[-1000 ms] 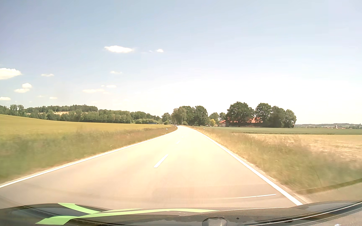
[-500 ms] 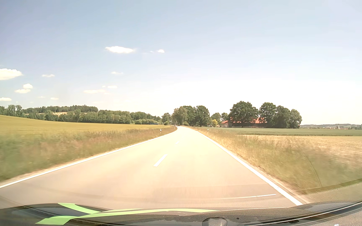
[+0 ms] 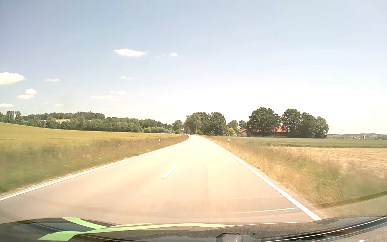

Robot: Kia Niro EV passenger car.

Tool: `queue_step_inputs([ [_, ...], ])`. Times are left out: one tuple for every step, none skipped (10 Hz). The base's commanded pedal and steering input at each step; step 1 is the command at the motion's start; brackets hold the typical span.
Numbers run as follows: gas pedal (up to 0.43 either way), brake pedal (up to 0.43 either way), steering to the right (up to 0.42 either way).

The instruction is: Follow the waypoints while adhering to traffic rules and regulations

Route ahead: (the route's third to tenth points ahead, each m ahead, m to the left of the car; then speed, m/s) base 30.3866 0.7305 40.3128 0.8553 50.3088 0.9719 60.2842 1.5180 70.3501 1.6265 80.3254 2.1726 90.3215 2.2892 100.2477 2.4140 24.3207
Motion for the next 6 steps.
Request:
queue_step_inputs([
  [0.268, 0.0, -0.004],
  [0.26, 0.0, -0.004],
  [0.248, 0.0, -0.003],
  [0.228, 0.0, -0.004],
  [0.22, 0.0, -0.003],
  [0.228, 0.0, -0.003],
])
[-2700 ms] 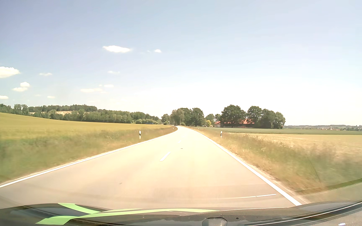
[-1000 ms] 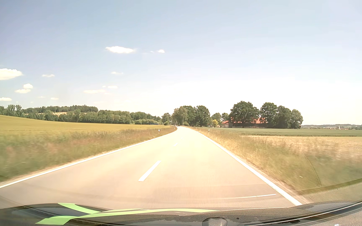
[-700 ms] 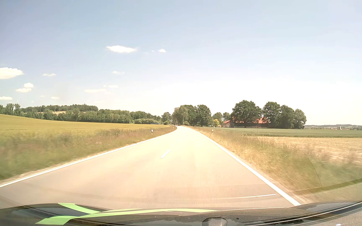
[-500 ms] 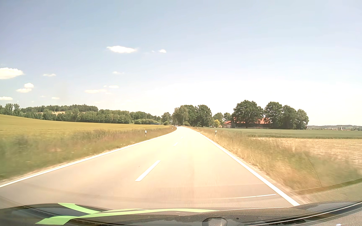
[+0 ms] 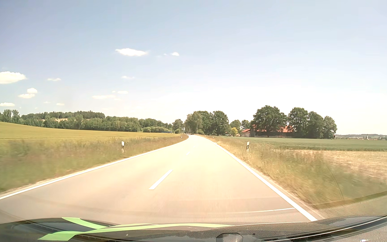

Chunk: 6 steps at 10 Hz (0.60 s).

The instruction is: Follow the waypoints while adhering to traffic rules and regulations

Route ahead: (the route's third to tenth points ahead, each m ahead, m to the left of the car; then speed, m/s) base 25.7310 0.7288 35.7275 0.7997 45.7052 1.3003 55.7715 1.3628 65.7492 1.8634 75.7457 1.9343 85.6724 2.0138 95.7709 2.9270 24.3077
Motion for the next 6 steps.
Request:
queue_step_inputs([
  [0.228, 0.0, -0.003],
  [0.24, 0.0, -0.003],
  [0.248, 0.0, -0.003],
  [0.26, 0.0, -0.003],
  [0.26, 0.0, -0.003],
  [0.26, 0.0, -0.003],
])
